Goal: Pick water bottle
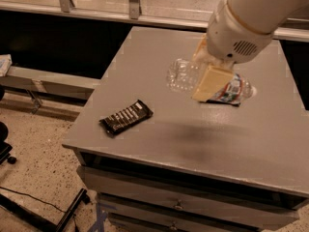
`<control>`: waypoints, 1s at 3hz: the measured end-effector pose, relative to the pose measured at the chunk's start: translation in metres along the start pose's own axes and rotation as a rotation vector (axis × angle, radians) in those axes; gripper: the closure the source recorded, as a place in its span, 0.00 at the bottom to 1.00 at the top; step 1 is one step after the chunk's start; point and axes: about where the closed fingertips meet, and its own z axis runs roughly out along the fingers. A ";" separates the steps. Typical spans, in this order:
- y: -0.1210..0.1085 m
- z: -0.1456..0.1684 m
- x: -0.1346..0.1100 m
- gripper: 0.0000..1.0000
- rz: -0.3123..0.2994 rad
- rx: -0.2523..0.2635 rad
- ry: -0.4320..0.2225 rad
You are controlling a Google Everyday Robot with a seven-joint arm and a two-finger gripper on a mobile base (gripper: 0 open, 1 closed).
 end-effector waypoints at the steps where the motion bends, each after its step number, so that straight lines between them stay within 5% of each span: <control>1: -0.002 -0.027 0.008 1.00 0.005 0.079 0.015; 3: 0.004 -0.060 0.017 1.00 0.022 0.180 0.041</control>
Offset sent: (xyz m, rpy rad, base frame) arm -0.0180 -0.0438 0.0479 -0.0299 -0.1647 -0.1020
